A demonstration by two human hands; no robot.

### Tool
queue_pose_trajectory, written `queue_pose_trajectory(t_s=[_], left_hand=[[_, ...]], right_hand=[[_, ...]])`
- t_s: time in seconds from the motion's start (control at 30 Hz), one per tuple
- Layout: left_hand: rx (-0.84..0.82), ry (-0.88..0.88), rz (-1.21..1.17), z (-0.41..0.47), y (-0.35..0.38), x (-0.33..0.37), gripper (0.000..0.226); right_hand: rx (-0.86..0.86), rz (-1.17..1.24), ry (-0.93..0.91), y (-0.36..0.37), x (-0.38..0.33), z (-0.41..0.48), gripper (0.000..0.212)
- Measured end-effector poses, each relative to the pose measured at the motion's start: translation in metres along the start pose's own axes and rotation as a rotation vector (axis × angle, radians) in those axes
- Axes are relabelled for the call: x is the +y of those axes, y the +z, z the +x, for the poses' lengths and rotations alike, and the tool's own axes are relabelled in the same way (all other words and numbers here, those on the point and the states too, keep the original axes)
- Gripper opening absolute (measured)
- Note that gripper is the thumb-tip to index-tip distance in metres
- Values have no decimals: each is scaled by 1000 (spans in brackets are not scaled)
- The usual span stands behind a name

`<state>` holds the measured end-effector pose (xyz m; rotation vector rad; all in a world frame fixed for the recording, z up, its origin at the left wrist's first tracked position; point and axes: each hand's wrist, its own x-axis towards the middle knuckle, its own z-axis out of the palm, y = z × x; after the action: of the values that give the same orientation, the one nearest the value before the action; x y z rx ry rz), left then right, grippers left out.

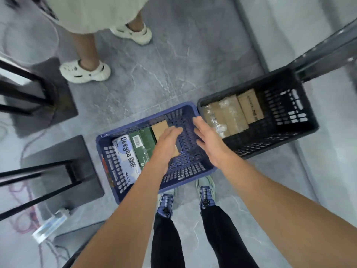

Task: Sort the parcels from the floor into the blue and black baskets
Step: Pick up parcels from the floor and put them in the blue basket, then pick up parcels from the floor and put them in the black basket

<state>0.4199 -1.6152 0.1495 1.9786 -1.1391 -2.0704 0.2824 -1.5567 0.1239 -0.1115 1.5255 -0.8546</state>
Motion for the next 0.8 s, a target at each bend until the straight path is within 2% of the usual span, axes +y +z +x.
queue_pose_trajectory(t_s=[0.07,0.2,0.23,0.3,0.47,0.5,0.57,0.67,0.73,0.8], left_hand=[[-23,25,-22,-35,9,30,55],[-108,129,45,-103,29,79,52],[-131,151,61,-120,34,91,51],[-170,191,91,-152,43,112,49],[-308,295,216,-238,60,144,50],[-346,320,247,-254,63,147,50],[-424,364,305,-283,68,151,47],[-547,408,397,-322,85,151,30],[-642,423,471,-348,99,146,27],[-738,440,539,-373,114,137,34]], right_hand=[[20,33,-44,-10,-23,-37,74],[60,118,-102,-35,-72,-125,45],[72,129,-133,-40,-83,-147,47],[129,135,-191,-48,-95,-184,66],[268,281,-308,-55,-112,-286,89],[301,304,-341,-56,-113,-308,88],[387,372,-406,-58,-107,-347,71],[500,455,-461,-59,-86,-399,50],[576,521,-472,-59,-71,-433,50],[658,571,-484,-62,-51,-465,48]])
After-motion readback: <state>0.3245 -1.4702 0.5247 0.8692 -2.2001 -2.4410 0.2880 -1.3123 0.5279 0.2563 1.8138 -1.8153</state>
